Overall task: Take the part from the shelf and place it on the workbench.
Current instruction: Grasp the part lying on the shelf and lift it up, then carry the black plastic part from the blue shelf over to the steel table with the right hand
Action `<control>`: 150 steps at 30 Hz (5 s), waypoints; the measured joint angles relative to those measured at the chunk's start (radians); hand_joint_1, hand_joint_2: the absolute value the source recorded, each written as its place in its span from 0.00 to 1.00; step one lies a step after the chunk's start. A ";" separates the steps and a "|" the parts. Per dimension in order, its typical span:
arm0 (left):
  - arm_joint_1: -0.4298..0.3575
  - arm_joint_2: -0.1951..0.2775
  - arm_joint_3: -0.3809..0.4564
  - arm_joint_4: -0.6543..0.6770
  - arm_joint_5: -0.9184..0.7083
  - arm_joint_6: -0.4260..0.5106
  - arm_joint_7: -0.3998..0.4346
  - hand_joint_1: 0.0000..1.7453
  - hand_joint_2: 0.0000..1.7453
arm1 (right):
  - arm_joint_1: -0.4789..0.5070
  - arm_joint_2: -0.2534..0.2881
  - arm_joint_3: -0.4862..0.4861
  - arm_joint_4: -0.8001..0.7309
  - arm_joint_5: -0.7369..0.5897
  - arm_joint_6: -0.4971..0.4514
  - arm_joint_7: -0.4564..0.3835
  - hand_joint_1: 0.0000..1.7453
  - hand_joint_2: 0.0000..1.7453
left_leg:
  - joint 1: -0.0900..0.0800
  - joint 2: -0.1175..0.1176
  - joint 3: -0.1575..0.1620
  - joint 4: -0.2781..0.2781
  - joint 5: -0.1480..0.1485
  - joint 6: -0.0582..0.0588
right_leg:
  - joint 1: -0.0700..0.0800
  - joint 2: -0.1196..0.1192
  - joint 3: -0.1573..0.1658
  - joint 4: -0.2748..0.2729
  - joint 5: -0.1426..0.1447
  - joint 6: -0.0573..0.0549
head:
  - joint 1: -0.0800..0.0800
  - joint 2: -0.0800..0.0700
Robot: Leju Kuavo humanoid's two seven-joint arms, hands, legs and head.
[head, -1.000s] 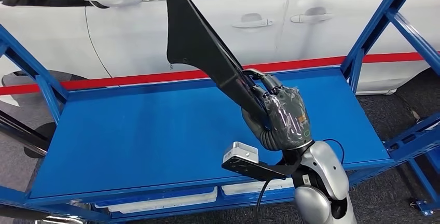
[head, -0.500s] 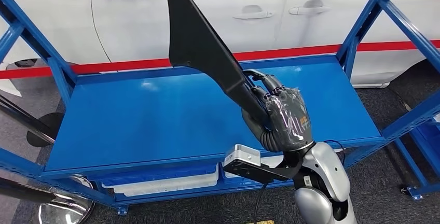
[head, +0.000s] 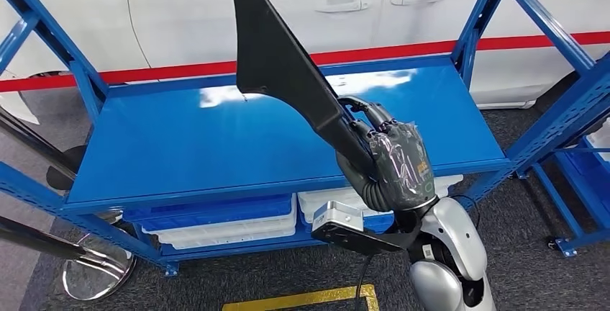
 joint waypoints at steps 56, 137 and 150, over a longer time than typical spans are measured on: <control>0.001 0.002 0.000 -0.020 0.001 -0.020 0.003 0.00 1.00 | -0.009 0.002 -0.001 -0.023 0.010 -0.012 -0.012 1.00 1.00 | 0.005 0.001 -0.200 0.173 -0.049 -0.019 | -0.006 -0.012 0.092 -0.037 -0.045 -0.008 | 0.000 0.000; -0.008 0.104 0.010 0.033 0.066 -0.015 -0.021 0.00 1.00 | -0.134 0.075 0.117 0.170 0.054 -0.008 0.002 1.00 1.00 | -0.004 -0.056 -0.041 -0.098 0.069 0.024 | -0.004 0.030 0.036 0.085 -0.075 0.014 | 0.000 0.000; -0.010 0.163 0.024 0.107 0.079 0.004 -0.043 0.00 1.00 | -0.191 0.121 0.205 0.271 0.089 -0.033 0.015 1.00 1.00 | 0.012 -0.008 -0.170 0.157 -0.028 -0.042 | -0.003 -0.047 0.073 -0.024 -0.040 -0.022 | 0.000 0.000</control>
